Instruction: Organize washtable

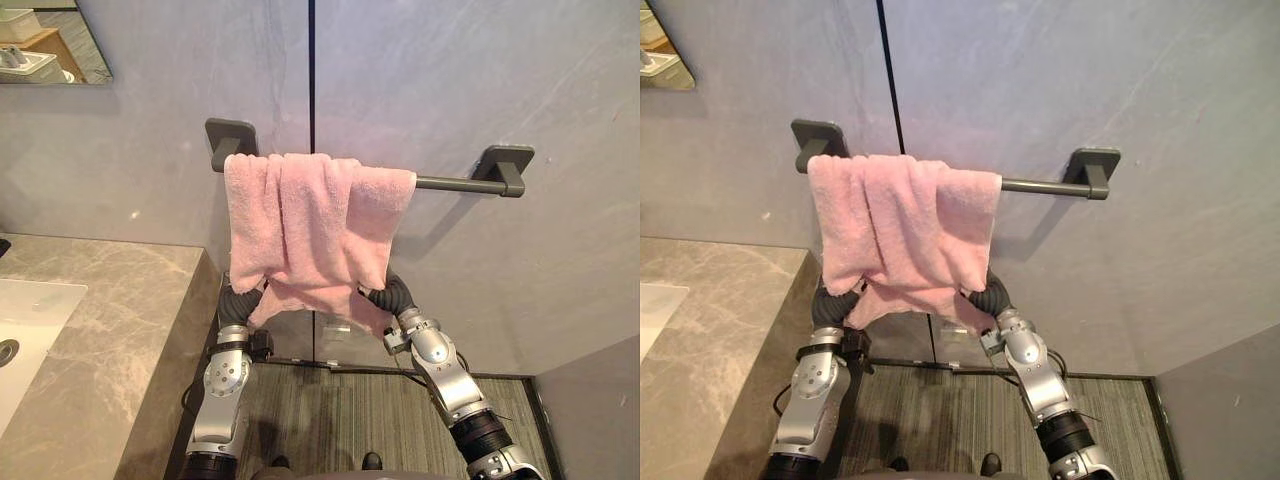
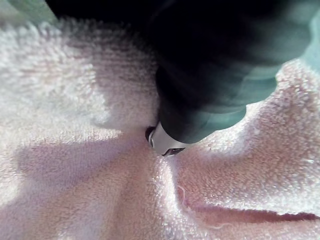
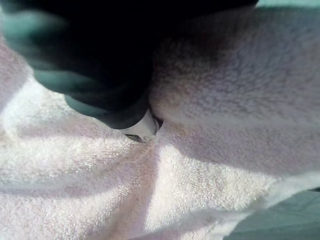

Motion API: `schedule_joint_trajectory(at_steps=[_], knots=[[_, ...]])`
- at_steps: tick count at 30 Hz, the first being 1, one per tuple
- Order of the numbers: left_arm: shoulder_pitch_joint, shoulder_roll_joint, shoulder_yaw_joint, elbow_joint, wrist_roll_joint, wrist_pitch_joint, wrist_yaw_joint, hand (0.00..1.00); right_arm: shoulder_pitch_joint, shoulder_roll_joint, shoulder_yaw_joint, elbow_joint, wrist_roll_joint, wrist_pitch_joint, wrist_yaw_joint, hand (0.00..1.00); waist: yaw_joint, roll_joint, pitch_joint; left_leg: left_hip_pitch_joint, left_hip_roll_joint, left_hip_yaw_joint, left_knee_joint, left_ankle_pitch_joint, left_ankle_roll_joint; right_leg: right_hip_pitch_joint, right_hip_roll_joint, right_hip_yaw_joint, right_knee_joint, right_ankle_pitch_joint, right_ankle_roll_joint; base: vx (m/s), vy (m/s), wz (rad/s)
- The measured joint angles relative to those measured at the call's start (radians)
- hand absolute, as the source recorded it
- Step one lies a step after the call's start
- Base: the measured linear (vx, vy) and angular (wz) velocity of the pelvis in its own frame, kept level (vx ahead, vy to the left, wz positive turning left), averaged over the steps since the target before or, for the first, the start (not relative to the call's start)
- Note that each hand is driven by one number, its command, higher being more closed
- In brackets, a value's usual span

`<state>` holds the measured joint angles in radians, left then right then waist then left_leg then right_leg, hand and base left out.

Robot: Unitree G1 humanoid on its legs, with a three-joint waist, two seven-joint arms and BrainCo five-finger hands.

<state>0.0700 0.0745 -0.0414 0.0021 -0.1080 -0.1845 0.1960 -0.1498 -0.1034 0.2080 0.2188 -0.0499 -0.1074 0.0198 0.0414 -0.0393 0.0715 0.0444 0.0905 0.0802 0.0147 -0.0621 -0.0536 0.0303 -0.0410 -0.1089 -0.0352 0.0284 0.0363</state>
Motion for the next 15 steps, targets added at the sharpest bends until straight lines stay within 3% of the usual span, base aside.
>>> schedule_joint_trajectory(at_steps=[15], knots=[[0.0,-0.034,-0.028,-0.003,0.0,0.0,-0.044,1.0,0.032,0.04,-0.136,-0.05,0.044,-0.002,-0.018,1.0,-0.017,0.006,0.0,0.021,-0.001,0.009,-0.012,0.002,-0.002,0.001,-0.001,0.005,0.0,0.0,0.0,0.0,0.001,-0.01]])
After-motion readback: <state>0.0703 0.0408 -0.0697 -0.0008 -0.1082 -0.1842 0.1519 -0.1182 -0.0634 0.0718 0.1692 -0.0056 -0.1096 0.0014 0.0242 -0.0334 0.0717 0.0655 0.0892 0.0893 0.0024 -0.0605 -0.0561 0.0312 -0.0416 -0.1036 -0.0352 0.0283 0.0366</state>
